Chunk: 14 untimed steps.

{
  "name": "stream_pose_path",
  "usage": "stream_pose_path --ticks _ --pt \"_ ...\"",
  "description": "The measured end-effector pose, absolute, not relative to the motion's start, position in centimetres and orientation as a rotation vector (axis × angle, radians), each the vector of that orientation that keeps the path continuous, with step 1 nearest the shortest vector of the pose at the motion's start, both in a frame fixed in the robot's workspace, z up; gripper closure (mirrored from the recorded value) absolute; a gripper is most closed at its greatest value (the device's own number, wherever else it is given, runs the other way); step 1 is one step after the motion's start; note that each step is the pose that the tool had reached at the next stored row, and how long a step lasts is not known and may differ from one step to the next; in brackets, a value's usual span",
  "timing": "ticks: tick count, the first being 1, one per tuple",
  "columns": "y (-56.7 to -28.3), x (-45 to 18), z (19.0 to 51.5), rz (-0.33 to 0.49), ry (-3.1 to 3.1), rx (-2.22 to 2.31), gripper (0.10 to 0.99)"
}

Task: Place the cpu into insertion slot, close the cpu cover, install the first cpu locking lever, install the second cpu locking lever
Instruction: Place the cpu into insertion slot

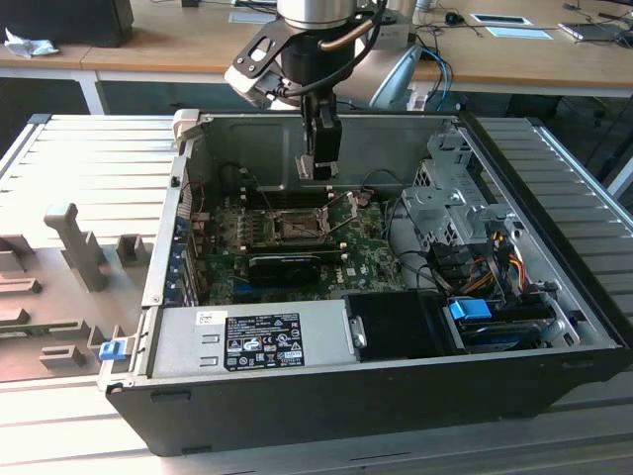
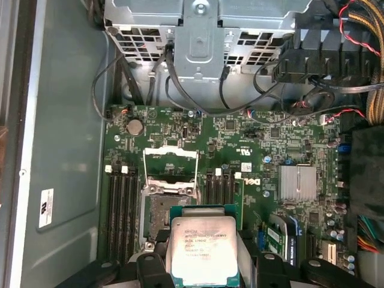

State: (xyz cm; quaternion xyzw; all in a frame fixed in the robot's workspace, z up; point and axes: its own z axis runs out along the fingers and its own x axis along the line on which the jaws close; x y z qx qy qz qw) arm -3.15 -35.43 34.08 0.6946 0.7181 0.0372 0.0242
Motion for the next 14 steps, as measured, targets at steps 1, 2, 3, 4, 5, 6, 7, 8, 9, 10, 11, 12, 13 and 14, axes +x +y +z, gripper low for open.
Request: stream_pose_path --ticks 1,2,3,4,5,6,7,8,9,10,11,12,13,14 --pt "-35.44 -3.15 34.01 0.115 2.222 2.149 0.561" --pt "-35.44 -3.15 33.94 0.115 2.222 2.149 0.561" --pt "-35.44 -3.15 33.88 0.115 2.222 2.149 0.561" --pt "-35.44 -3.15 33.83 0.115 2.222 2.149 0.561" --pt "-35.44 -3.15 33.74 0.115 2.222 2.149 0.561" --pt "-35.43 -3.15 33.69 0.115 2.222 2.149 0.561" --pt "-35.44 -3.15 33.65 0.115 2.222 2.149 0.561" --pt "-35.44 -3.15 33.59 0.115 2.222 2.149 0.561" --pt "-35.43 -3.15 33.54 0.115 2.222 2.149 0.561" --pt "-35.44 -3.15 33.48 0.115 2.222 2.149 0.561" --pt "-35.44 -3.15 33.39 0.115 2.222 2.149 0.561" --pt "-35.44 -3.15 33.34 0.114 2.222 2.149 0.561" --pt "-35.44 -3.15 33.3 0.114 2.222 2.149 0.561" --pt "-35.44 -3.15 33.25 0.114 2.222 2.149 0.561"
